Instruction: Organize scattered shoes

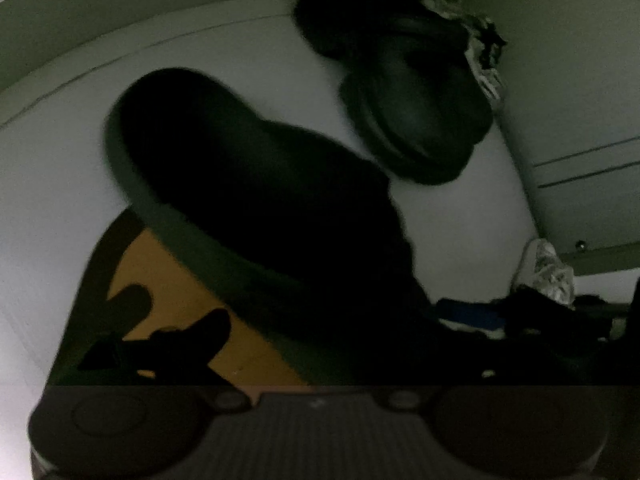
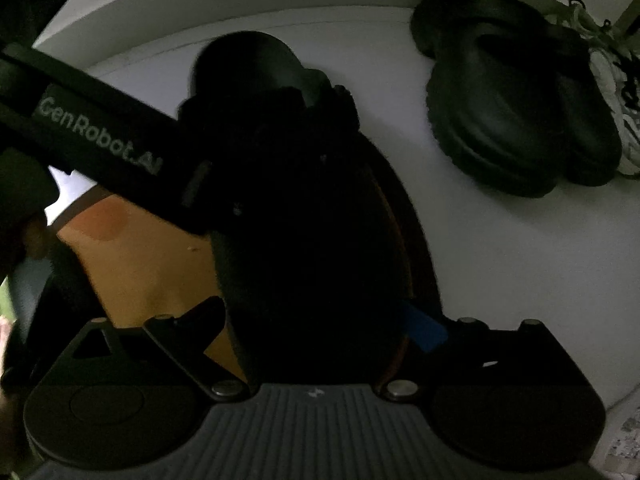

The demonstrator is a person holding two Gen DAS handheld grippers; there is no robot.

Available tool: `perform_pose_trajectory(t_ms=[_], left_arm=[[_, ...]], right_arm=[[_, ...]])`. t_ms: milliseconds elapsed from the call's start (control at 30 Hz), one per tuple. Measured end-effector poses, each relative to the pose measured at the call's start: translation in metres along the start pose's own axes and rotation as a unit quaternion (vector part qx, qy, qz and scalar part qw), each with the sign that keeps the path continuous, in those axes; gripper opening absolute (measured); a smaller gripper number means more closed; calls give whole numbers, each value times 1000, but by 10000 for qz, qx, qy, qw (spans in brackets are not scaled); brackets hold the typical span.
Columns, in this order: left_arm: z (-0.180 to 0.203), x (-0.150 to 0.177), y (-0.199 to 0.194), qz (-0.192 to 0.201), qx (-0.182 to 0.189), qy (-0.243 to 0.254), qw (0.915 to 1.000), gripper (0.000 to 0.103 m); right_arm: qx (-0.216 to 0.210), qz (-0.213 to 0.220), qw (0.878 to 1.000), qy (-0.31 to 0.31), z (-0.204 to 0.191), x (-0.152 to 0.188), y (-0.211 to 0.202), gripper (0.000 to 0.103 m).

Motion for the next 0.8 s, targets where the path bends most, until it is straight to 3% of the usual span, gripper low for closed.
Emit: perform_pose_trajectory(t_ms=[100, 233, 567, 800], left_arm=[[5, -12, -3, 276, -75, 191, 9994, 91], [1, -35, 3, 296, -11, 34, 9996, 83], [4, -71, 22, 599, -122, 16, 9981, 85], [5, -99, 33, 613, -198, -115, 9979, 84]], right_arm=[[-45, 139, 9998, 156, 2, -8, 1, 96], [265, 233, 9994, 62, 3, -24, 8, 95], [514, 540, 9971, 160, 21, -57, 24, 96], [634, 663, 9957, 81, 18, -78, 32, 90]])
Point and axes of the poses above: each gripper's, at about its wrist camera, not at the fingertips, and y roughly the way its jaws point, z to its right, x to its underside, the point moved 1 cm from there along y, roughly the way its jaws point, and after that the axes turned 9 degrees about z, right-handed, at the moved point
